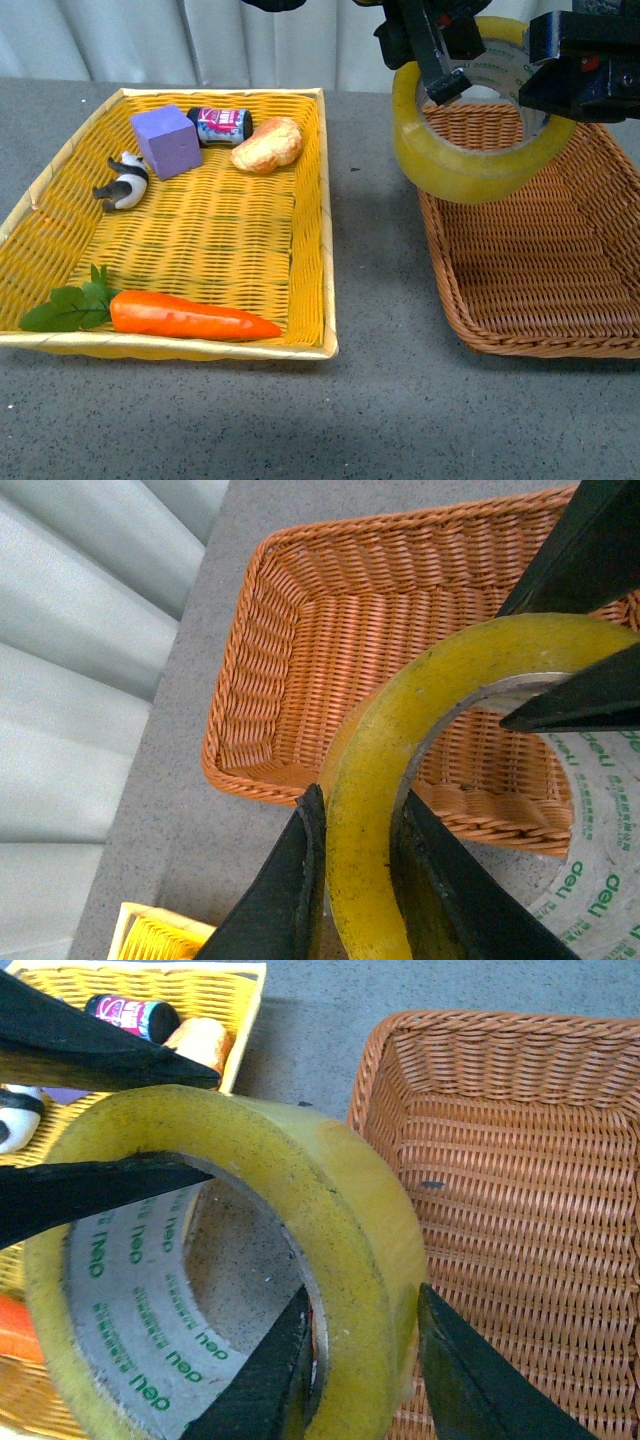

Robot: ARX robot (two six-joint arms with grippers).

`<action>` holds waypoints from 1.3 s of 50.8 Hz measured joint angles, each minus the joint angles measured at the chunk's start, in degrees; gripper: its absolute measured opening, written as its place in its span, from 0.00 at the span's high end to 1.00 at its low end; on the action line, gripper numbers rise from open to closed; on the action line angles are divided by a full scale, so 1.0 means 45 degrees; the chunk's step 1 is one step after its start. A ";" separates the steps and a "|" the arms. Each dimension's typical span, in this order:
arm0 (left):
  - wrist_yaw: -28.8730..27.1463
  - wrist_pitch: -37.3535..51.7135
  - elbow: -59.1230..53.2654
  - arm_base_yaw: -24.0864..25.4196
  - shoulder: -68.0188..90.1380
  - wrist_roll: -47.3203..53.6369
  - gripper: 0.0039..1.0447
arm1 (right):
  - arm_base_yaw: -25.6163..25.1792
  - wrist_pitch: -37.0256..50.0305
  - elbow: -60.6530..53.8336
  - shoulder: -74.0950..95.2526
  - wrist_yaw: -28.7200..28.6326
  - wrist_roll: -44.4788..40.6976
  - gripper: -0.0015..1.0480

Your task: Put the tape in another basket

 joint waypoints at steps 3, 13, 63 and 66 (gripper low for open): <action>0.0053 0.0000 0.0024 -0.0034 0.0000 -0.0185 0.86 | 0.0000 0.0000 0.0005 0.0107 0.0160 0.0160 0.81; -0.0845 0.0602 -0.0005 -0.0228 -0.0005 -0.0957 0.78 | -0.0029 0.0049 0.0165 0.0233 0.0471 0.0257 0.84; -1.0035 0.8665 -0.7577 0.2429 -0.2540 -1.1608 0.06 | -0.2341 0.2550 0.0034 0.5255 0.0520 0.0840 0.85; -1.0394 0.8689 -0.7873 0.2395 -0.2866 -1.2191 0.06 | -0.2327 0.2312 0.0219 0.5518 0.0763 0.0743 0.85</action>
